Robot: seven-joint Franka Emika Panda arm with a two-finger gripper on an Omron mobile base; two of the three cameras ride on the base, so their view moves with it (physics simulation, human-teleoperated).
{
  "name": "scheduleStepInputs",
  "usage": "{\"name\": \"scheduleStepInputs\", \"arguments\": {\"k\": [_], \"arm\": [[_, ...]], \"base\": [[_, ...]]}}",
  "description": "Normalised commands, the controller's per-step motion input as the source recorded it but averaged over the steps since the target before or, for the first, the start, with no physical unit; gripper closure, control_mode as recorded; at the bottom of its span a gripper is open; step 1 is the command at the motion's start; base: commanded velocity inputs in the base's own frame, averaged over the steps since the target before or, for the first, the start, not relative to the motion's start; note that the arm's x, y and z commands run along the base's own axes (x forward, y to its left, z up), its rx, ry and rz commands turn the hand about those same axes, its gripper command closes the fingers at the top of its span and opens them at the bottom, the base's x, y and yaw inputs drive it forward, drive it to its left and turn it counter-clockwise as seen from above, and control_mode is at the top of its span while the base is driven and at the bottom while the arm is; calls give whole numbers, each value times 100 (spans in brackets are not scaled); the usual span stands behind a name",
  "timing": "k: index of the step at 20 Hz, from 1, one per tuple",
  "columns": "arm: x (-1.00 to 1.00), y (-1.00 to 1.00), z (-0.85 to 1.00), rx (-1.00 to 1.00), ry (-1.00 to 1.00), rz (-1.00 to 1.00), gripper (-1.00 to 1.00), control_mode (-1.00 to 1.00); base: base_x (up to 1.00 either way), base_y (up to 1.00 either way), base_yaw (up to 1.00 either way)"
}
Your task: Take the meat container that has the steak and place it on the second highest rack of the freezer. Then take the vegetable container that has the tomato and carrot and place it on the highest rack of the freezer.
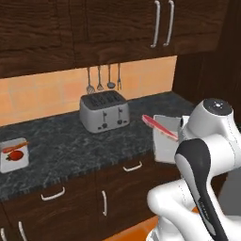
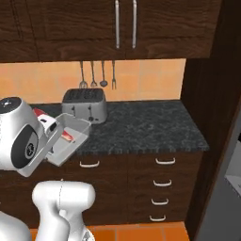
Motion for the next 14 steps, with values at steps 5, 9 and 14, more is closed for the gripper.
{"name": "scheduleStepInputs", "arguments": {"k": [5, 9, 14], "arm": [[0, 0, 0, 0, 0, 0, 100, 100], [0, 0, 0, 0, 0, 0, 100, 100], [0, 0, 0, 0, 0, 0, 100, 100]], "base": [[-26, 8, -64], [-33, 2, -70], [-36, 0, -74]]}}
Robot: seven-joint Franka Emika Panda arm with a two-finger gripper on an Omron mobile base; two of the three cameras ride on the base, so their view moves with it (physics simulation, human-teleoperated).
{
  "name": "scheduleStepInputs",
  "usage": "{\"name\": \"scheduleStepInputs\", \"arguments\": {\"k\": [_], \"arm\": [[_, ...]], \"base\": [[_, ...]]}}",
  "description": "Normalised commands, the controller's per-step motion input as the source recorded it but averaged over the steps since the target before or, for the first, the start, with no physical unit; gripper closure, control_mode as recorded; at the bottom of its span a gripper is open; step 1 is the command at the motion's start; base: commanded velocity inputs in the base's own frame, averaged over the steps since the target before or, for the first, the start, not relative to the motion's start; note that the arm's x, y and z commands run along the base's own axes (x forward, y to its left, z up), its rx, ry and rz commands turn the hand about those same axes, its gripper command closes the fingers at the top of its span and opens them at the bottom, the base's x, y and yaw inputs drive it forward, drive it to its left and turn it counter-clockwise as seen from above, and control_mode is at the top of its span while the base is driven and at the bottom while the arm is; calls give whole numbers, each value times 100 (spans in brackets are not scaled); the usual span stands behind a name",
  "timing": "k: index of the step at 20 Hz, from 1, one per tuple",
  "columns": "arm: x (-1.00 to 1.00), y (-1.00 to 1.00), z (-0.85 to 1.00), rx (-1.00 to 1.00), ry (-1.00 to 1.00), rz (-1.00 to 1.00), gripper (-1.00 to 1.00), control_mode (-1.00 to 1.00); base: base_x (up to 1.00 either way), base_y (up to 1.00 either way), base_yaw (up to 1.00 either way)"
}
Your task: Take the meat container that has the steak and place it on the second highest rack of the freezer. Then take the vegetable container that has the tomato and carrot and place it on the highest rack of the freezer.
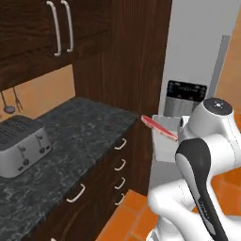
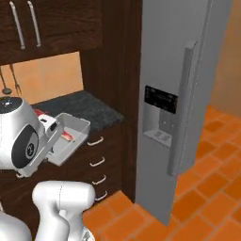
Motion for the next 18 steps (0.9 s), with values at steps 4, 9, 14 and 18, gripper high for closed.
{"name": "scheduleStepInputs", "arguments": {"k": [4, 9, 14, 18], "arm": [[0, 0, 0, 0, 0, 0, 100, 100], [0, 0, 0, 0, 0, 0, 100, 100], [0, 0, 0, 0, 0, 0, 100, 100], [0, 0, 0, 0, 0, 0, 100, 100]], "base": [[-37, -6, -73], [-30, -51, -66], [-5, -96, -54], [42, -79, -38]]}}
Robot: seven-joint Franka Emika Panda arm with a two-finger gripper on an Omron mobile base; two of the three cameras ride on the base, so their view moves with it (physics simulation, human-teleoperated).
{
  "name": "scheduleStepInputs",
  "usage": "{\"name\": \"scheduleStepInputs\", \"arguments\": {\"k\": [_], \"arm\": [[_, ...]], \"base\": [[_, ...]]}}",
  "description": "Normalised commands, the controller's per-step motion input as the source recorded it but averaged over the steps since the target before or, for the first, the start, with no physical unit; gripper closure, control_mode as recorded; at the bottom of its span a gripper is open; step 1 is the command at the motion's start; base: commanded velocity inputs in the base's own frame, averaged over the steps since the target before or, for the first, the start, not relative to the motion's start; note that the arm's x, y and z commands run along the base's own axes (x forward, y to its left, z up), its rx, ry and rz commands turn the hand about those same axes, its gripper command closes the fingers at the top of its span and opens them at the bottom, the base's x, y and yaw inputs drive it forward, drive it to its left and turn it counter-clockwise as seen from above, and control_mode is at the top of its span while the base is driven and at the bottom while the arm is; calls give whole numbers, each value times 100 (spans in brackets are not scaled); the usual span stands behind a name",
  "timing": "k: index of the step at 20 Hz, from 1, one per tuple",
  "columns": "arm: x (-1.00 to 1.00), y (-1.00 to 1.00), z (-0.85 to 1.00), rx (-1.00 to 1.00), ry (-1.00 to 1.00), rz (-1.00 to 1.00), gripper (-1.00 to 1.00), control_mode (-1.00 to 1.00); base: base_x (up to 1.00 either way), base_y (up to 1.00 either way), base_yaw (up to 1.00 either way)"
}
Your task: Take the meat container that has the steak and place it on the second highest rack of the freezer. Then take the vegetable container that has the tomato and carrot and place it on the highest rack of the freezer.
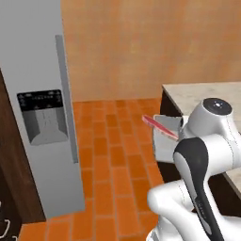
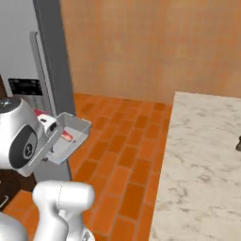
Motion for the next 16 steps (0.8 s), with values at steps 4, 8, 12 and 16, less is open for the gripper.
{"name": "scheduleStepInputs", "arguments": {"k": [4, 8, 12, 16], "arm": [[0, 0, 0, 0, 0, 0, 100, 100], [0, 0, 0, 0, 0, 0, 100, 100], [0, 0, 0, 0, 0, 0, 100, 100], [0, 0, 0, 0, 0, 0, 100, 100]], "base": [[93, -26, -14], [100, 0, -3], [100, 0, -1], [97, -3, 7]]}}
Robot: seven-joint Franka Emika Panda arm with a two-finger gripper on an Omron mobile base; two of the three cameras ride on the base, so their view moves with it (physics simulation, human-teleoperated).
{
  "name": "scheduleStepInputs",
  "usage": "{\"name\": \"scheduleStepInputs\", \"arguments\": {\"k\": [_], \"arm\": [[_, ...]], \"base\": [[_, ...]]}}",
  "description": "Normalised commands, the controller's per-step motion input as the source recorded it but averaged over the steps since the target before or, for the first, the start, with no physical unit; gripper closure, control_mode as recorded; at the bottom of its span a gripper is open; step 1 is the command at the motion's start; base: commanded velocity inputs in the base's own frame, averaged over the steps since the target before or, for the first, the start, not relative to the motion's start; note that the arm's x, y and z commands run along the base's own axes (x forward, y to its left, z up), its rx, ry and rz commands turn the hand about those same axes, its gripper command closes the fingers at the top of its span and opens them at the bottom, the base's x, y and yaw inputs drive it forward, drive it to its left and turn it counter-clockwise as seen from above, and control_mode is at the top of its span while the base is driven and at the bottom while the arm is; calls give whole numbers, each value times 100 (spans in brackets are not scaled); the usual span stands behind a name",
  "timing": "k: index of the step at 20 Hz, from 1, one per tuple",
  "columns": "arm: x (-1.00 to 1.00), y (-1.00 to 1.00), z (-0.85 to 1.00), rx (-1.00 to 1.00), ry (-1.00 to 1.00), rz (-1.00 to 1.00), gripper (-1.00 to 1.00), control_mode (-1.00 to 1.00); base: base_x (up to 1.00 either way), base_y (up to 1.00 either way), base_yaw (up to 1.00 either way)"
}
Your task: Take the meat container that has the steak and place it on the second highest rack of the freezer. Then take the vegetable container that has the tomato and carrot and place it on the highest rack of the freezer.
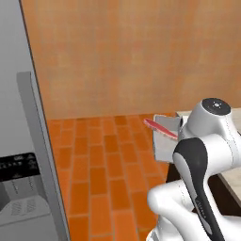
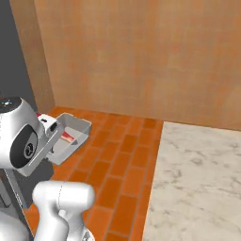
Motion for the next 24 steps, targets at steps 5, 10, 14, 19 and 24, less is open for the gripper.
{"name": "scheduleStepInputs", "arguments": {"k": [5, 10, 14, 19, 24], "arm": [[0, 0, 0, 0, 0, 0, 100, 100], [0, 0, 0, 0, 0, 0, 100, 100], [0, 0, 0, 0, 0, 0, 100, 100], [0, 0, 0, 0, 0, 0, 100, 100], [0, 0, 0, 0, 0, 0, 100, 100]], "base": [[86, -4, 19], [35, -1, 49], [54, -26, 53], [59, -41, 52], [85, -38, 37]]}}
